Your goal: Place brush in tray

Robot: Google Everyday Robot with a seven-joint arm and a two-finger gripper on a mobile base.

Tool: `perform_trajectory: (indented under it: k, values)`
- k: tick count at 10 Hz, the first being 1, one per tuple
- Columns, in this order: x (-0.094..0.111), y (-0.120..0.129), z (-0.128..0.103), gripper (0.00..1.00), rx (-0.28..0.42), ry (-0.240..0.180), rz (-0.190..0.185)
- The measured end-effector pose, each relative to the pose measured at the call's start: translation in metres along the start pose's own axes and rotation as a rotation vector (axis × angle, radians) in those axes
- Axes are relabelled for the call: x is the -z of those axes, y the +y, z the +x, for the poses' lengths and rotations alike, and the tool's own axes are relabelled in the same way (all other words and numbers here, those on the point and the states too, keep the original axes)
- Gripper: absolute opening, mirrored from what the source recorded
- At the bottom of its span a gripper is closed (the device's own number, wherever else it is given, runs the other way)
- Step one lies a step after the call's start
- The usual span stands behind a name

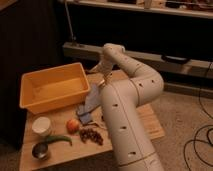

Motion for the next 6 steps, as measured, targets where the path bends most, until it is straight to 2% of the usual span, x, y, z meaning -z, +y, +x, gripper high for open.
perform_trajectory:
  k: [3,6]
  values:
    - [-0.017,-0.001,0.001,0.8,-0.016,0.033,0.021]
    - [-0.019,-0.001,0.001,0.8,-0.017,0.036,0.024]
